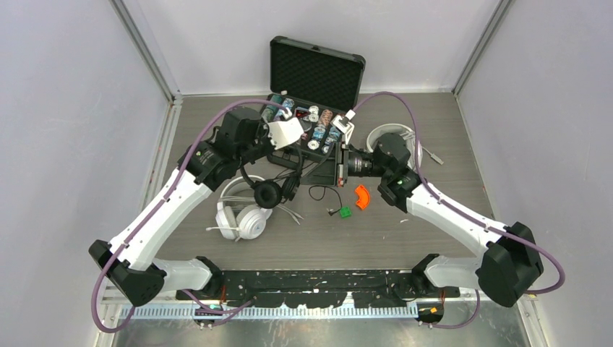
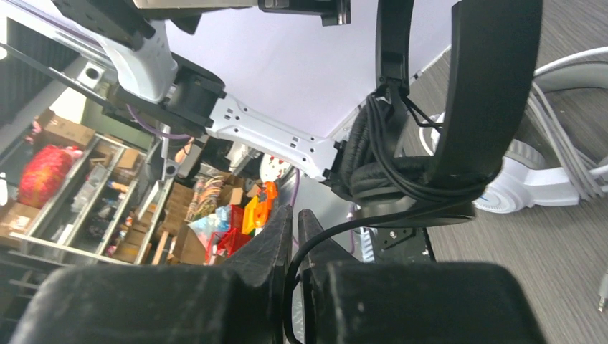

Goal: Wrap the headphones
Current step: Wrap the headphones cable around the headphones.

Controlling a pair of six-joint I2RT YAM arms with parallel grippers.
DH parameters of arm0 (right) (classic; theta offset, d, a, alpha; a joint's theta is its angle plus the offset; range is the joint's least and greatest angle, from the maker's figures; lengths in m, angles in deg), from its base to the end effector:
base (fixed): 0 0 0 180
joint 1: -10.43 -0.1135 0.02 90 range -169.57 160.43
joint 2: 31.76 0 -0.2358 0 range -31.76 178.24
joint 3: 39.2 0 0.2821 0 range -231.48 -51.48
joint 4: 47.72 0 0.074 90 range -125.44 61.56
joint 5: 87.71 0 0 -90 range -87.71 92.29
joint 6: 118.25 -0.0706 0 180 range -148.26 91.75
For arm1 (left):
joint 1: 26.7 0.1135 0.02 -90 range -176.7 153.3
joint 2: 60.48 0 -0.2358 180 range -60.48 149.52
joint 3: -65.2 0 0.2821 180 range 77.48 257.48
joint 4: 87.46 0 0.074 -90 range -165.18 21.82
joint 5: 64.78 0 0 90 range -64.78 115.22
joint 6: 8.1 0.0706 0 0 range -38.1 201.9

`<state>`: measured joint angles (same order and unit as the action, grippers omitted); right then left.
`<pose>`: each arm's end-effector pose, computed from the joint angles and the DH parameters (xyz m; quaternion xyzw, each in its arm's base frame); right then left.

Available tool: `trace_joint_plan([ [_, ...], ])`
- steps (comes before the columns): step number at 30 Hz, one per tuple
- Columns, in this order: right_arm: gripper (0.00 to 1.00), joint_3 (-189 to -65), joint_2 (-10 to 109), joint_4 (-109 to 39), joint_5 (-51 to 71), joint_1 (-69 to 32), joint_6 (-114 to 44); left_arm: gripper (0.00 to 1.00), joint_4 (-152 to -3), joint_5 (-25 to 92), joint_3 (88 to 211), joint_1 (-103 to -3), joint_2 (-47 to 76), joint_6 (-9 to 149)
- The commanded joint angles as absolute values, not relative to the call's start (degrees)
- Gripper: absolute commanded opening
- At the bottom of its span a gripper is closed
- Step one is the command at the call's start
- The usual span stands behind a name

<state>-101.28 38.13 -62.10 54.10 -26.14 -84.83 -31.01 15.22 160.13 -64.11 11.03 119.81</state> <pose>0.2362 0.2443 0.3101 -0.2172 0.6461 0.6875 0.2504 0.2651 -0.1873 0.3710 0.5021 0.7186 0.0787 0.4748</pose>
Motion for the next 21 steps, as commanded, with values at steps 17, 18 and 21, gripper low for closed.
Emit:
trace_joint_plan([
  [17,0.21,-110.66,46.26,-71.21,48.96,-29.81,-88.02,0.00,-37.38,-2.66,163.90,-66.41,12.36,96.39],
  [18,0.21,-110.98,46.55,-71.20,48.61,-29.94,-88.01,0.00,-37.55,-3.27,163.84,-66.57,12.42,95.83],
  [21,0.21,-111.72,47.15,-71.23,47.74,-30.43,-87.52,0.00,-37.76,-5.06,164.11,-66.78,13.04,93.60],
])
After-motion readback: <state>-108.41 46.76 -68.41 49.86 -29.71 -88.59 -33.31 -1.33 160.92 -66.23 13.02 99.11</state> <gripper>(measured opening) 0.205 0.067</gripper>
